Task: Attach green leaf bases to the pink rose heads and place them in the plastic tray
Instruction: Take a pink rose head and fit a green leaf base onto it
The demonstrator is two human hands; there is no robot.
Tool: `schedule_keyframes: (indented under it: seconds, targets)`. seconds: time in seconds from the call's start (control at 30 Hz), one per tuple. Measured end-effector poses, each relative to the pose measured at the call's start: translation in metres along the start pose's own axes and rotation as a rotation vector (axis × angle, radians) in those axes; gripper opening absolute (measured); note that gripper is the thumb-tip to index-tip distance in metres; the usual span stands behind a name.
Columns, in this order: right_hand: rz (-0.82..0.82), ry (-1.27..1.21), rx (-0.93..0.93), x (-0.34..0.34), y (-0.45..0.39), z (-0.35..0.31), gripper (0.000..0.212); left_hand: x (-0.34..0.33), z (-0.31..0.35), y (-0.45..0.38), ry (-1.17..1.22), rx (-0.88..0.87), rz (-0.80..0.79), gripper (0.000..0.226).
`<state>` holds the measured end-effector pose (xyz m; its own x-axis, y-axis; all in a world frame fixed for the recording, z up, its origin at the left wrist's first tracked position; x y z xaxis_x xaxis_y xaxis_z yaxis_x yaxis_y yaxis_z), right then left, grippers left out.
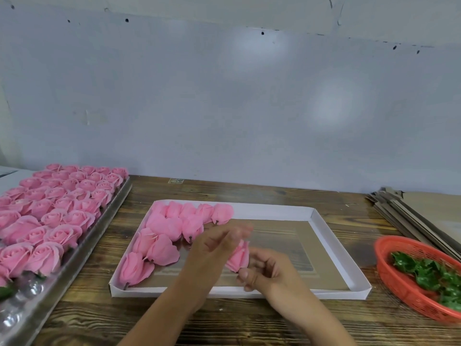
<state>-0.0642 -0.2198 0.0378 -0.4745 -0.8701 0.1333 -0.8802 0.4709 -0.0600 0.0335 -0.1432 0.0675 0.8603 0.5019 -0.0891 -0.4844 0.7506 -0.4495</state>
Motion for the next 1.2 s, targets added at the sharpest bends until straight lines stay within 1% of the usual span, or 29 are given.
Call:
schedule_keyframes:
  seconds: [0.03, 0.1, 0.17, 0.23, 0.3, 0.37, 0.43, 0.53, 0.63, 0.73, 0.83, 0.93, 1.0, 1.1, 1.13, 1.17, 1.2]
  targets:
    - [-0.019, 0.031, -0.013, -0.003, 0.0, 0.002, 0.021, -0.001, 0.0, 0.0, -0.002, 0.013, -0.002, 0.035]
    - [-0.045, 0.06, -0.027, -0.006, 0.0, 0.003, 0.016, -0.004, -0.004, 0.001, -0.037, 0.036, -0.024, 0.025]
    - [-0.041, 0.074, -0.031, -0.006, 0.001, 0.003, 0.011, -0.007, -0.01, 0.002, -0.073, 0.066, -0.049, 0.022]
    - [-0.023, 0.077, -0.031, -0.007, 0.001, 0.003, 0.01, -0.009, -0.012, 0.003, -0.091, 0.082, -0.07, 0.024]
    - [-0.007, 0.058, -0.029, -0.007, 0.001, 0.004, 0.016, -0.009, -0.013, 0.002, -0.116, 0.098, -0.072, 0.018]
    - [-0.018, 0.042, -0.016, -0.009, 0.001, 0.003, 0.028, -0.009, -0.016, 0.003, -0.106, 0.113, -0.087, 0.008]
    - [-0.033, 0.035, 0.019, -0.011, 0.002, -0.001, 0.037, -0.01, -0.017, 0.003, -0.117, 0.094, -0.11, 0.013]
    - [-0.001, 0.019, 0.037, -0.01, 0.003, -0.006, 0.034, -0.009, -0.017, 0.003, -0.106, 0.106, -0.09, 0.014]
    - [0.038, 0.009, 0.038, -0.006, 0.003, -0.006, 0.036, -0.01, -0.023, 0.004, -0.123, 0.151, -0.105, 0.03]
    - [0.034, -0.053, 0.047, -0.004, 0.002, -0.007, 0.042, -0.014, -0.026, 0.007, -0.139, 0.184, -0.154, 0.038]
    - [0.016, -0.108, 0.03, -0.004, 0.002, -0.006, 0.047, -0.017, -0.023, 0.006, -0.098, 0.167, -0.178, 0.035]
    - [0.002, -0.155, 0.02, -0.003, 0.002, -0.003, 0.044, -0.021, -0.018, 0.006, -0.087, 0.152, -0.25, 0.028]
    - [0.0, -0.191, 0.019, -0.001, 0.002, -0.002, 0.039, -0.021, -0.017, 0.005, -0.05, 0.129, -0.265, 0.035]
    - [0.001, -0.185, 0.016, 0.001, 0.003, -0.004, 0.029, -0.011, -0.018, 0.004, 0.036, 0.137, -0.148, 0.066]
    - [0.006, -0.165, 0.008, 0.001, 0.003, -0.004, 0.027, -0.008, -0.015, 0.003, 0.05, 0.123, -0.116, 0.068]
    - [0.011, -0.145, -0.005, 0.0, 0.003, -0.003, 0.025, -0.006, -0.012, 0.002, 0.051, 0.093, -0.098, 0.062]
    - [0.011, -0.122, -0.02, -0.001, 0.003, -0.001, 0.024, -0.005, -0.009, 0.002, 0.048, 0.065, -0.087, 0.052]
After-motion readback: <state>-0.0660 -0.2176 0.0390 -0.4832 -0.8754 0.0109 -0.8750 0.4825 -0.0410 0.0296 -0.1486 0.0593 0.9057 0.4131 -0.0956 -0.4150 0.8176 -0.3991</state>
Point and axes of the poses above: each hand's wrist, its own y-axis away from the middle knuckle, its own x-axis out of the back of the hand, z = x × y, the point moved 7 cm from there along -y, towards the middle knuckle, and after that the axes turned 6 degrees about -x, right-handed, at the moved point
